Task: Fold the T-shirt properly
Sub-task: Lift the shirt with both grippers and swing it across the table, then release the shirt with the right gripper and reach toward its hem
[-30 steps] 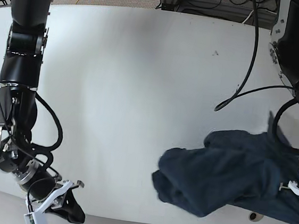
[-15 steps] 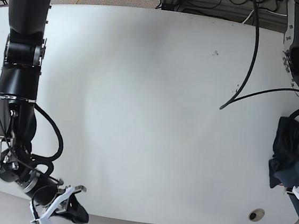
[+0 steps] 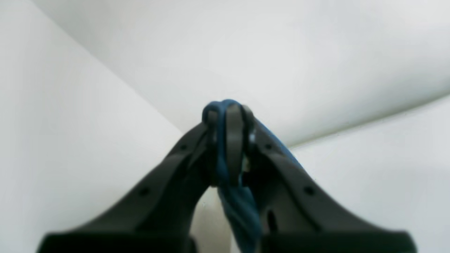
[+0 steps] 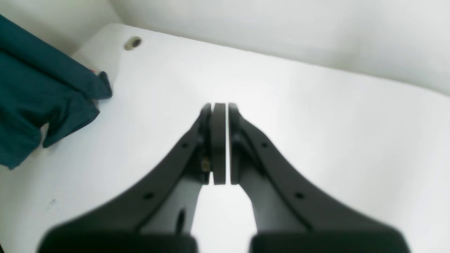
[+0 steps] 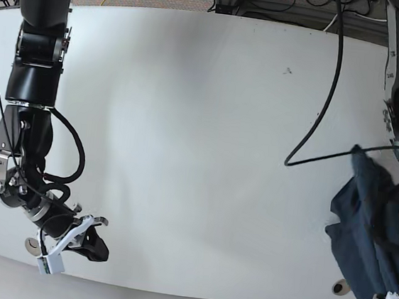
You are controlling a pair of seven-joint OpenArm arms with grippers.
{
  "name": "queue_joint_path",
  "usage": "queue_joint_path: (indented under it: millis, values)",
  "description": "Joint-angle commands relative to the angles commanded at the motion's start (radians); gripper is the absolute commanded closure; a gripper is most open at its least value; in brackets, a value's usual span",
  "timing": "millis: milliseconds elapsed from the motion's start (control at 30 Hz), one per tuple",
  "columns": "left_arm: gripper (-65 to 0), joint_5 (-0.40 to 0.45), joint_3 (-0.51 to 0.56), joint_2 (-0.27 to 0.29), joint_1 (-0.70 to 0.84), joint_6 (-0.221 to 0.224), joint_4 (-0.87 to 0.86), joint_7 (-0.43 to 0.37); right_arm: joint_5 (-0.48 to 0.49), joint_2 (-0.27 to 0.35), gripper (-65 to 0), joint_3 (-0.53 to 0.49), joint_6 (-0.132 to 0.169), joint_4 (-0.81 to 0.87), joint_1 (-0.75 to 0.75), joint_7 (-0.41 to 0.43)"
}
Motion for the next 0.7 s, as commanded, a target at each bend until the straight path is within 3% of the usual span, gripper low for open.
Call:
queue_joint_path:
  millis: [100,333,500,700]
  values:
    - [0.0,0.000,0.044,0.037,-0.115,-0.003,0.000,0.035,0.002,0.000,0.0,0.000,-0.003,0.012,-0.021,-0.002]
    - [0.0,0.008,0.100,0.135,-0.269,-0.066,-0.003,0.143,0.000,-0.002,0.0,0.000,-0.003,0.034,-0.051,0.000]
    - [0.0,0.009,0.081,0.121,-0.207,-0.066,-0.002,0.150,0.002,-0.009,0.0,0.002,-0.003,0.034,-0.063,0.000]
    - [0.0,0.002,-0.014,0.049,0.054,-0.074,0.003,0.144,0.000,-0.011,0.0,0.097,-0.002,0.035,-0.124,-0.006]
